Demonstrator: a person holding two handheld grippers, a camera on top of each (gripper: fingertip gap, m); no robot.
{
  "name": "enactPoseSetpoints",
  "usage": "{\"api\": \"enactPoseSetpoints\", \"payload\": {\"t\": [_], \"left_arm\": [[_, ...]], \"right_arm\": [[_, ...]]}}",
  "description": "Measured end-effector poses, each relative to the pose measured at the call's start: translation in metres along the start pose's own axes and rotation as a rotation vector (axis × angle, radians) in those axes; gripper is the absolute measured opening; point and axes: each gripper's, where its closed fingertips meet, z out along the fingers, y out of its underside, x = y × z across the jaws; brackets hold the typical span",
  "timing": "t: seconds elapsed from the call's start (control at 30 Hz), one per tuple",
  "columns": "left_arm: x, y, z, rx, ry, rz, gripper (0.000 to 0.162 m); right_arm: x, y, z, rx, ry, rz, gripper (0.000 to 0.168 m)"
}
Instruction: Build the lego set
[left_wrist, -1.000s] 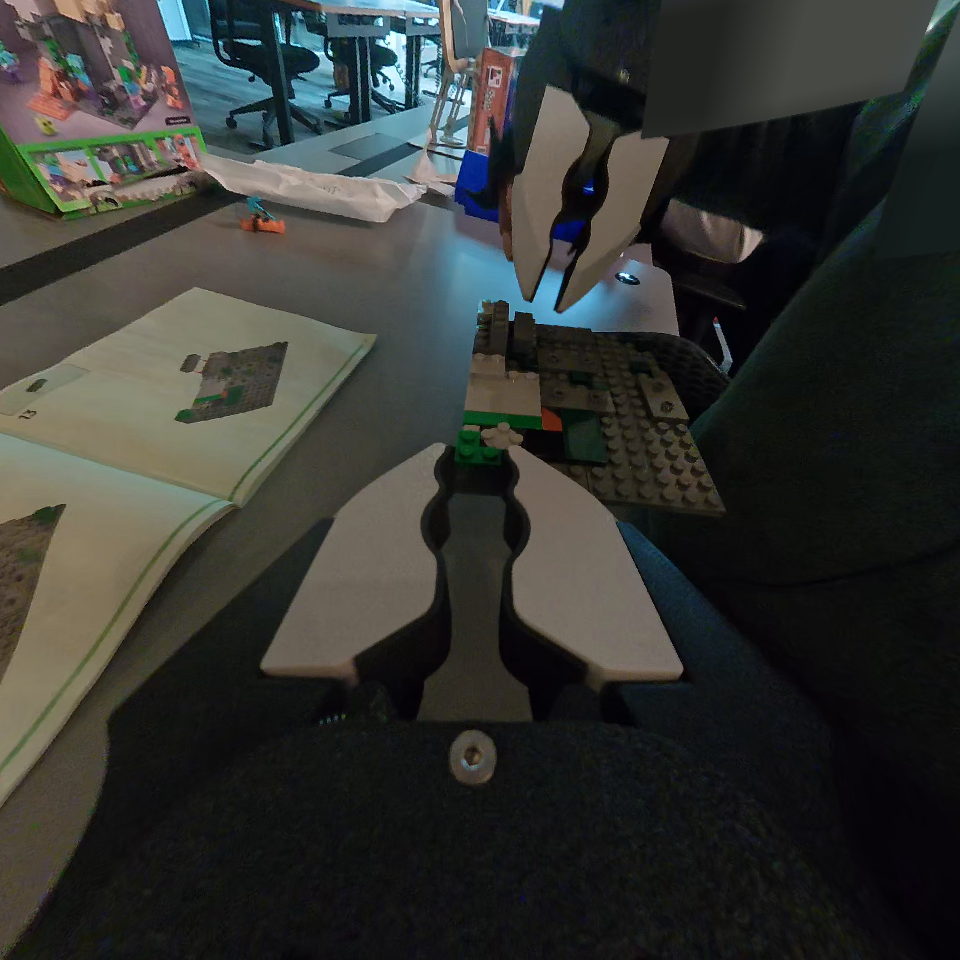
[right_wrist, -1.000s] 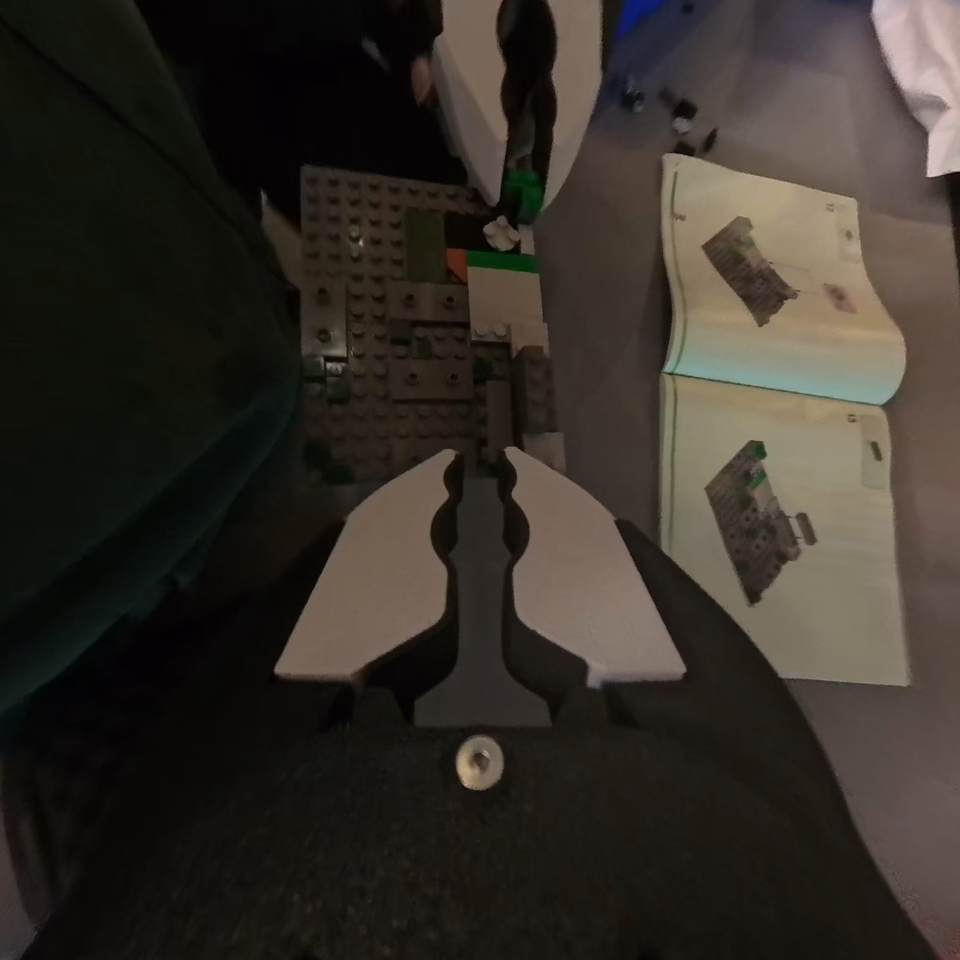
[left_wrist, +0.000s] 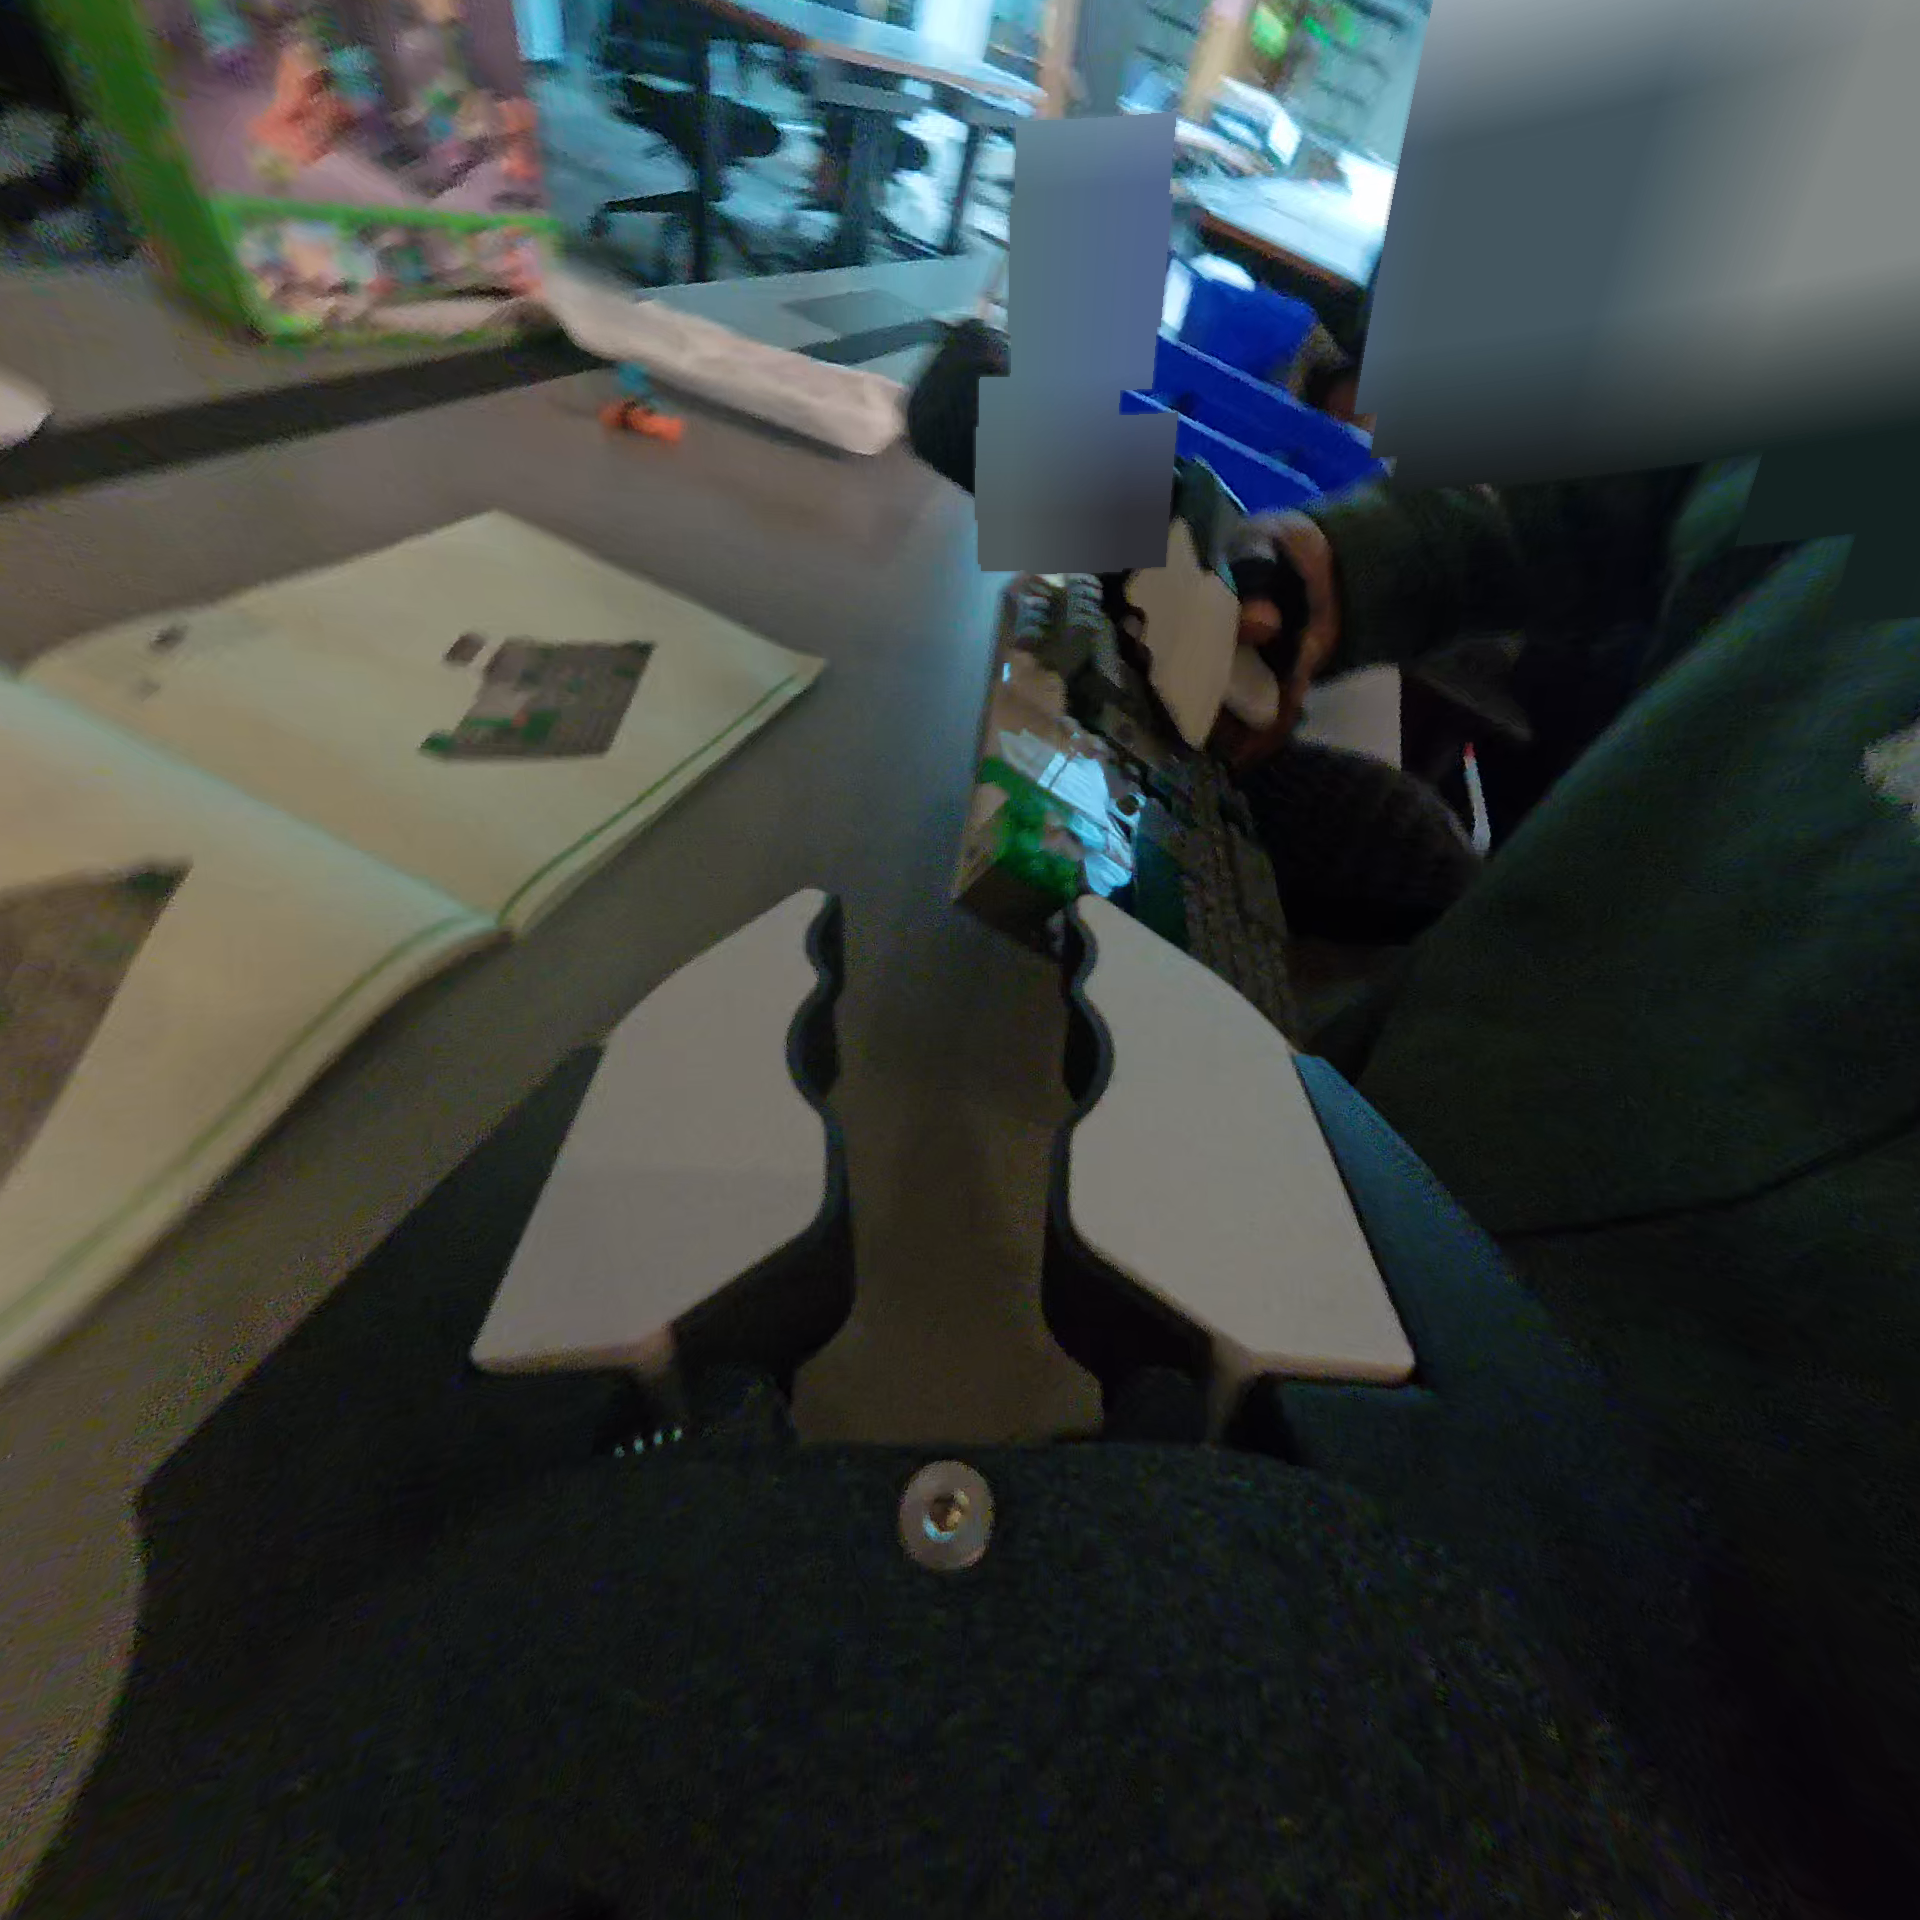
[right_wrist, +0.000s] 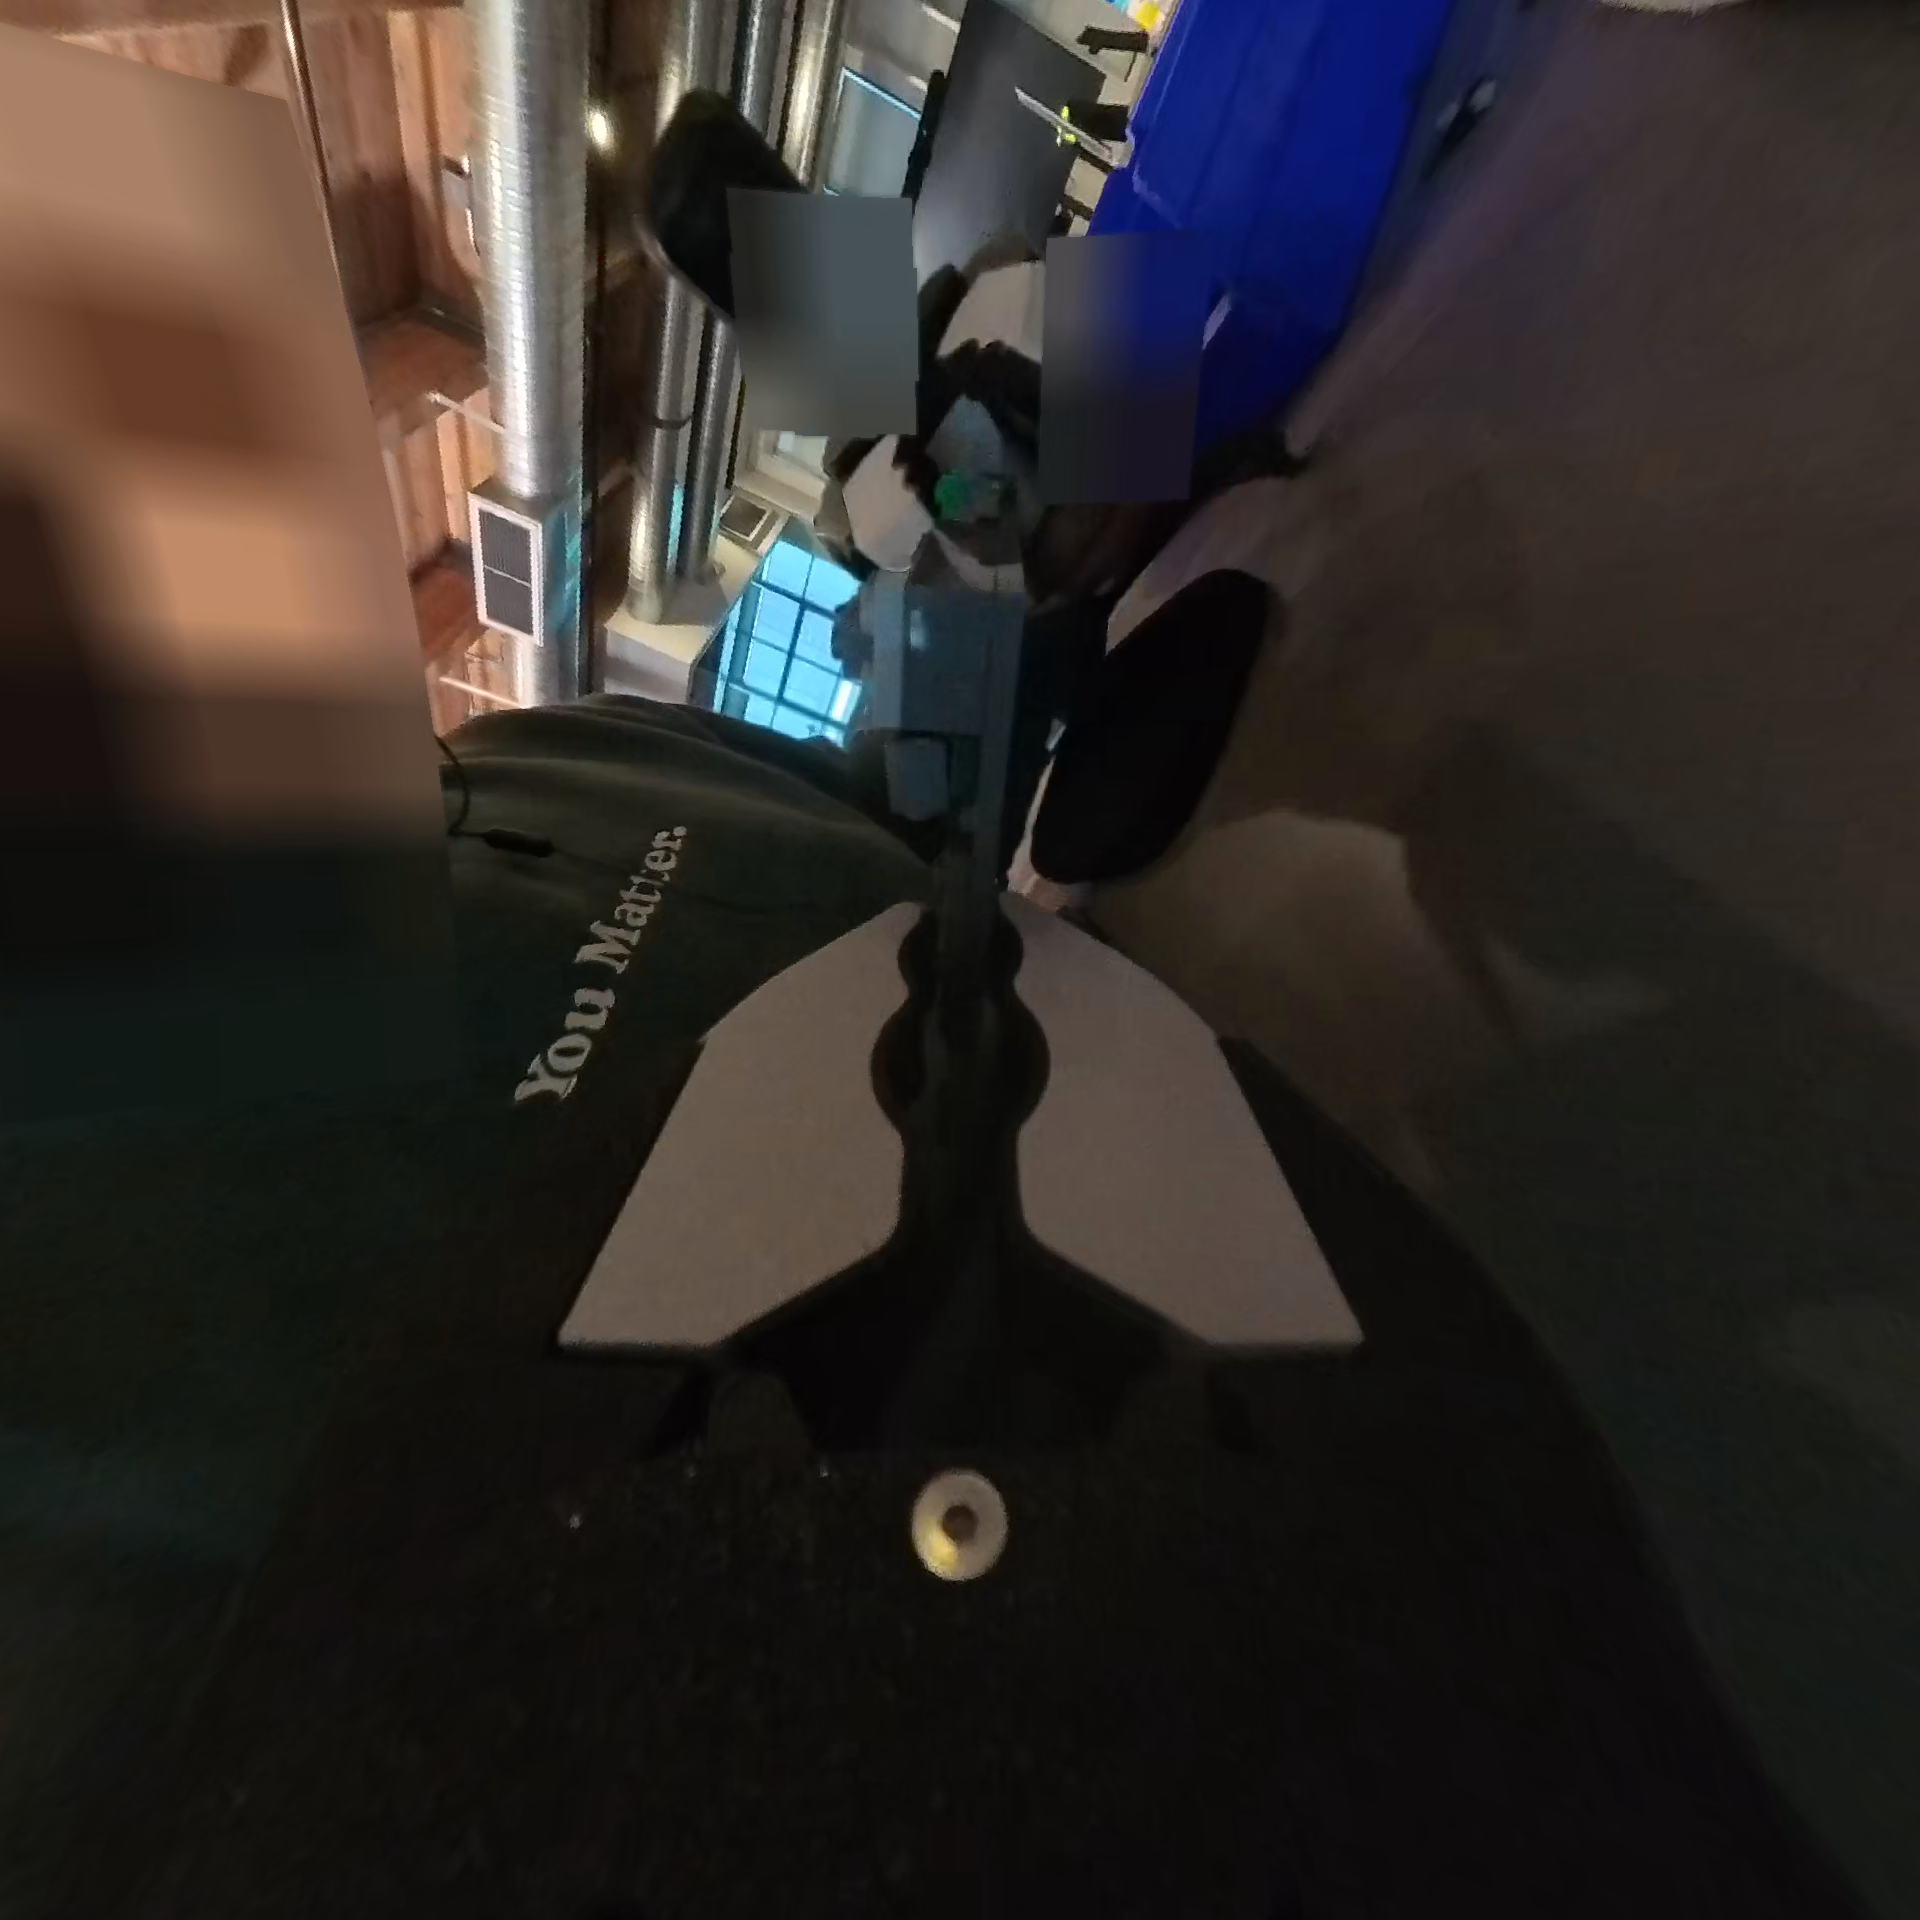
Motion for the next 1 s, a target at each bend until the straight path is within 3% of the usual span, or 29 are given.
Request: {"api": "enactPoseSetpoints", "payload": {"t": [0.2, 0.43, 0.63, 0.87, 1.0], "left_arm": [[0.013, 0.009, 0.0, 0.034, 0.108, -0.397, 0.037], [0.035, 0.023, 0.03, 0.048, 0.192, -0.737, 0.027], [0.039, 0.019, 0.041, 0.139, 0.25, -0.926, 0.008], [0.033, 0.022, 0.044, 0.186, 0.255, -1.017, 0.007], [0.031, 0.024, 0.044, 0.212, 0.267, -1.072, 0.006]], "right_arm": [[0.004, -0.004, -0.003, 0.022, -0.005, 0.056, 0.008], [0.006, -0.008, 0.001, 0.01, -0.023, 0.134, 0.008], [0.01, -0.011, 0.004, 0.014, -0.022, 0.169, 0.008], [0.014, -0.014, 0.002, 0.018, 0.015, 0.145, 0.008], [0.016, -0.021, -0.004, -0.002, 0.086, 0.0, 0.014]]}}
